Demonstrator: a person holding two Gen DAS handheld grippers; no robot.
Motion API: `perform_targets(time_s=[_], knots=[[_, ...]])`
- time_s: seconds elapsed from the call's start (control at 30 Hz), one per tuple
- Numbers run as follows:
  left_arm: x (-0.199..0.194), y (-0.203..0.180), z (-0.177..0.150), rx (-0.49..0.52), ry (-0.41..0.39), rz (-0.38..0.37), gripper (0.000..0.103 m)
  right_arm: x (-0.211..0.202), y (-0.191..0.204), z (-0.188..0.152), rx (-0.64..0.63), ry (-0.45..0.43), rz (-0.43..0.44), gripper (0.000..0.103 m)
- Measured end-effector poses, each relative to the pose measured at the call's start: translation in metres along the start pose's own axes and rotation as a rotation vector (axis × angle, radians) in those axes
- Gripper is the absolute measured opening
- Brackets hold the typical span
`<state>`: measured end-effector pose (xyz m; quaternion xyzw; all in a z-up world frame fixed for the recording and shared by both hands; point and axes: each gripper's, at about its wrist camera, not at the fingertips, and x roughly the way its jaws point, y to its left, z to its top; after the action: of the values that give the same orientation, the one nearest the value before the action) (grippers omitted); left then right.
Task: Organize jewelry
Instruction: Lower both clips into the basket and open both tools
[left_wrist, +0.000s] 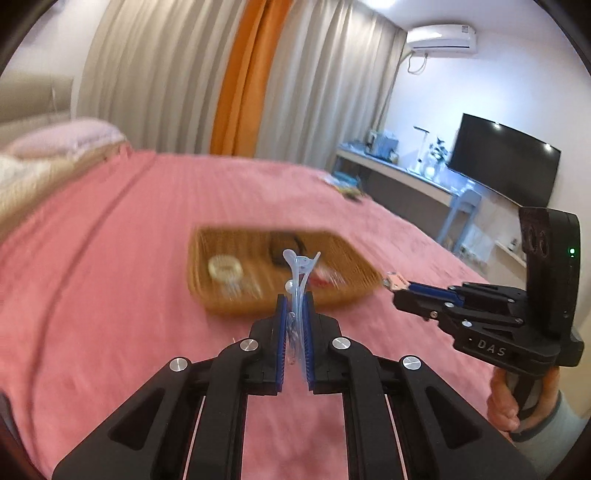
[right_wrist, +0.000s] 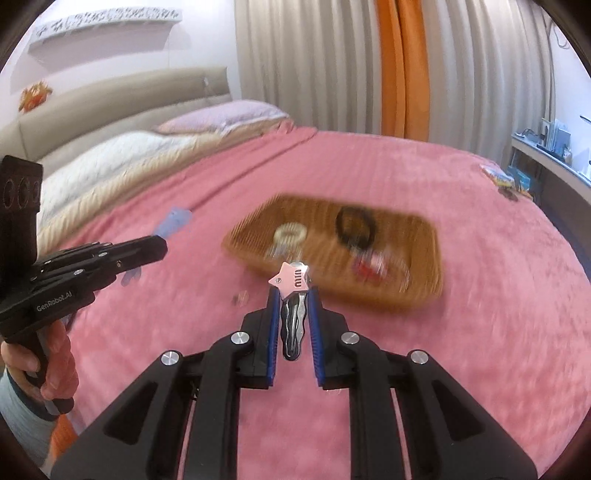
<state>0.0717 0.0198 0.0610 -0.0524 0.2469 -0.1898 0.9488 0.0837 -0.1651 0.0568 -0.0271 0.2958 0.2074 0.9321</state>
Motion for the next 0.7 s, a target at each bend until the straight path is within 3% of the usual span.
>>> perform_targets(time_s=[0.07,0.17,0.27,0.5,0.7], knots=[[0.015,0.003,0.021,-0.011,-0.023,-0.003,0.007,0.015,-0.013,0.021,0.002,-0.019,-0.051,0.013],[0.037,0.005,0.041,-0.031,-0.040,-0.015,0.007,0.036,-0.036,0.043,0.055,-0.021,-0.061,0.013],[0.071,0.005,0.055,-0.004,-0.055,0.068,0.007,0.065,-0.055,0.059,0.090,-0.002,-0.091,0.013],[0.137,0.026,0.050,-0.080,0.026,0.053,0.007,0.136,-0.093,0.063,0.207,0.117,-0.100,0.013],[0.165,0.042,0.035,-0.091,0.083,0.042,0.007,0.176,-0.107,0.049,0.241,0.184,-0.108,0.013]])
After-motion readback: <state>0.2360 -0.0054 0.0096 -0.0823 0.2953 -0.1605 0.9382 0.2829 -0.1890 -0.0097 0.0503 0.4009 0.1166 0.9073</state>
